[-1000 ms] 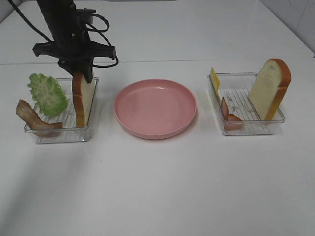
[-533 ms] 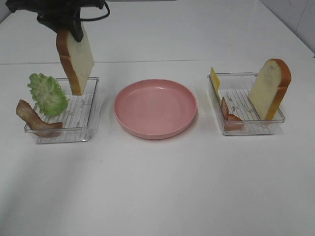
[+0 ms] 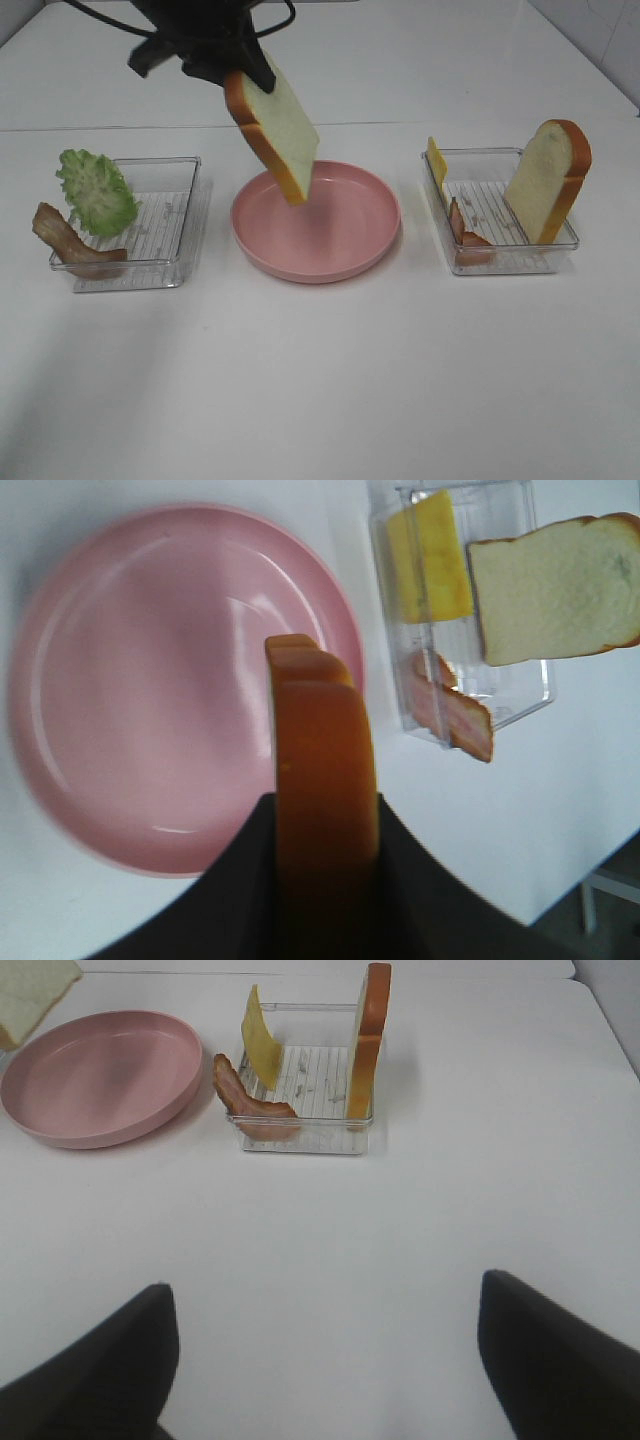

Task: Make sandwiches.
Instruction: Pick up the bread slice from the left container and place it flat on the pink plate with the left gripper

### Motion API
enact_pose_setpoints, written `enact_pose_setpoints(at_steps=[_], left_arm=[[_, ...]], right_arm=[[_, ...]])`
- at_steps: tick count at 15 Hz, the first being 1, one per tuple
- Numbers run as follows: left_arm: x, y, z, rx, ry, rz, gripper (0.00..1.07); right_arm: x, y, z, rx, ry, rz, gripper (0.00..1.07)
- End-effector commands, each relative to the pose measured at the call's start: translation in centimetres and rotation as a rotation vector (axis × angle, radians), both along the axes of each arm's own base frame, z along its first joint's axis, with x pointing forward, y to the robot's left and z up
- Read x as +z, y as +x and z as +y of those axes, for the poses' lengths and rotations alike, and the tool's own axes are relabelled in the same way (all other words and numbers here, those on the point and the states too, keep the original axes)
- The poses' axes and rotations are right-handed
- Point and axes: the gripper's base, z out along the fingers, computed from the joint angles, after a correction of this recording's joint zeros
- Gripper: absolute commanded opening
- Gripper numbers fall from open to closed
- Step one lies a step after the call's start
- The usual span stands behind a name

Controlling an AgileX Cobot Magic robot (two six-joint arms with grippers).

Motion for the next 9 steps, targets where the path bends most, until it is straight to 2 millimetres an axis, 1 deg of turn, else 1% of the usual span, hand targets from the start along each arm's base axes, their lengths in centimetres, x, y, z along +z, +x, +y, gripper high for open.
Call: enact_pose_setpoints(at_steps=[1, 3, 4, 5, 6, 9], left_arm=[[-3.4, 1.3, -1.6, 0.008, -0.142, 0.057, 0.0], [-5.8, 2.1, -2.2, 0.044, -0.205, 0.102, 0.0], [-6.5, 2.3, -2.3, 0.05, -0.213, 0.109, 0.0], [-8.2, 2.8, -2.4, 0.066, -0.206, 0.118, 0.0], [-8.6, 2.9, -2.4, 0.07, -0.202, 0.123, 0.0], [-10.9, 3.5, -2.4, 0.111, -0.194, 0.13, 0.0]], right_arm=[[0.1, -0.1, 0.0, -0.002, -0.005, -0.02, 0.78], [0.1, -0.1, 0.0, -0.002, -0.005, -0.02, 0.78], [0.1, -0.1, 0.0, -0.002, -0.005, -0.02, 0.78], [0.1, -0.1, 0.0, -0.002, -0.005, -0.02, 0.78], [0.1, -0.1, 0.0, -0.002, -0.005, -0.02, 0.78], [0.1, -0.1, 0.0, -0.002, -0.005, -0.02, 0.78]])
